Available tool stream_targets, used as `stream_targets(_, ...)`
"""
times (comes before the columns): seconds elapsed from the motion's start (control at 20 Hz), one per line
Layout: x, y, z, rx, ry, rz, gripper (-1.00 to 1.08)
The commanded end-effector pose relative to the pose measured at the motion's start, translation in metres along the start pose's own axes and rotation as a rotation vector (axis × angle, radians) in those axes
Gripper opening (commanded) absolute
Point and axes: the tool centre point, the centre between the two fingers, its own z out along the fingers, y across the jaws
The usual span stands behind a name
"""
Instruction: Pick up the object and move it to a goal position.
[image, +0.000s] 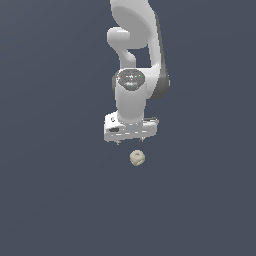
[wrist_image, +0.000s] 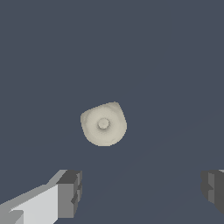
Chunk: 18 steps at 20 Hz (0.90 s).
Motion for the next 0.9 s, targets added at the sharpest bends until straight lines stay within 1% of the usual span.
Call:
stream_targets(0.0, 0.003, -0.004, 0.008, -0.001, 0.000, -0.048, 1.00)
stream_targets(0.45, 0.018, -0.022, 0.042, -0.004, 0.004, -0.261, 1.00)
stream_targets(0.65, 0.022, -0.027, 0.052, -0.004, 0.005, -0.318, 1.00)
stream_targets(0.85, 0.023, -0.030, 0.057, -0.003, 0.006, -0.347, 1.00)
